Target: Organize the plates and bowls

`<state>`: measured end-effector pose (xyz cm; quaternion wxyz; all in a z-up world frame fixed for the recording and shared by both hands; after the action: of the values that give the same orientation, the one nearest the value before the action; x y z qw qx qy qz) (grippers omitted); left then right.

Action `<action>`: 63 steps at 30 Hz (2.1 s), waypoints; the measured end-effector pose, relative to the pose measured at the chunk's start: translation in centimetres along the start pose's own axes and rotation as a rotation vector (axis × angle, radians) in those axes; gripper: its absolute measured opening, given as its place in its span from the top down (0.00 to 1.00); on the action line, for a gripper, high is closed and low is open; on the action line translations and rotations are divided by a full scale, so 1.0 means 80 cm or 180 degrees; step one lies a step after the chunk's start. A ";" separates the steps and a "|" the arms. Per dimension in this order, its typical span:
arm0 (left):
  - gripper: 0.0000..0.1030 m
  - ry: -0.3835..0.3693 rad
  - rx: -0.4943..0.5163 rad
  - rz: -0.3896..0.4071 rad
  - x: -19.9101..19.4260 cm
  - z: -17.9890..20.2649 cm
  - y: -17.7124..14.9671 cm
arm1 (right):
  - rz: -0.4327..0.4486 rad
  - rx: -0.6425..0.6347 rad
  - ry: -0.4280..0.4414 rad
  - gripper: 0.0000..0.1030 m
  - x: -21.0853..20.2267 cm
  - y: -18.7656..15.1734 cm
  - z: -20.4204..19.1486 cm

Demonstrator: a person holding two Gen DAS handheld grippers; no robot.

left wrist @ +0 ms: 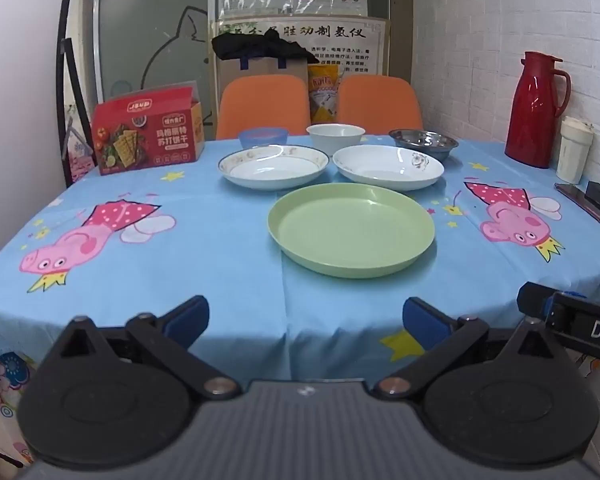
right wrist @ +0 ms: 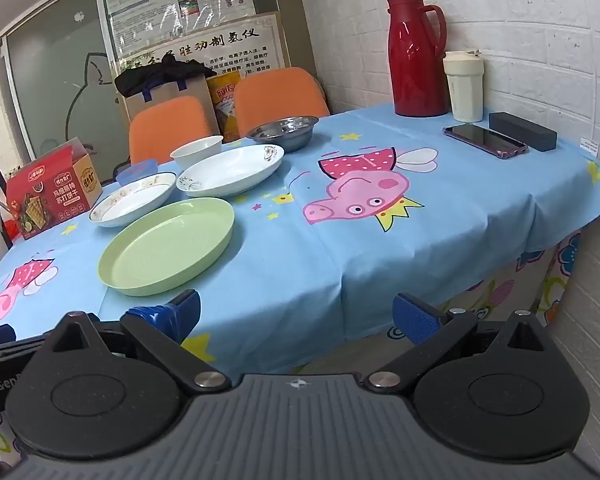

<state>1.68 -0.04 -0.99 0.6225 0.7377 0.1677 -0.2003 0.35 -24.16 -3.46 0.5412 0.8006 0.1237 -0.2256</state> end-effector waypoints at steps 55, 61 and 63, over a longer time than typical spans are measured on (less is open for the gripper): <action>0.00 -0.0006 -0.0018 -0.0096 0.006 -0.006 -0.005 | -0.0043 0.0033 0.0022 0.12 0.003 -0.005 -0.006; 0.00 -0.0006 -0.0023 -0.0101 0.007 -0.006 -0.004 | -0.0047 0.0032 0.0022 0.12 0.003 -0.005 -0.007; 0.00 -0.0006 -0.0022 -0.0102 0.007 -0.006 -0.004 | -0.0048 0.0033 0.0024 0.12 0.002 -0.006 -0.008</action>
<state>2.02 0.48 -1.51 0.6219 0.7326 0.1797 -0.2103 0.42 -23.43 -3.73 0.5349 0.8032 0.1306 -0.2272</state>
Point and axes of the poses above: each gripper's, at about its wrist camera, not at the fingertips, and x roughly the way its jaws point, z to its right, y to its top, the point moved 2 cm from there along x, roughly the way its jaws point, and after that the axes turned 8 degrees about x, right-handed, at the moved point
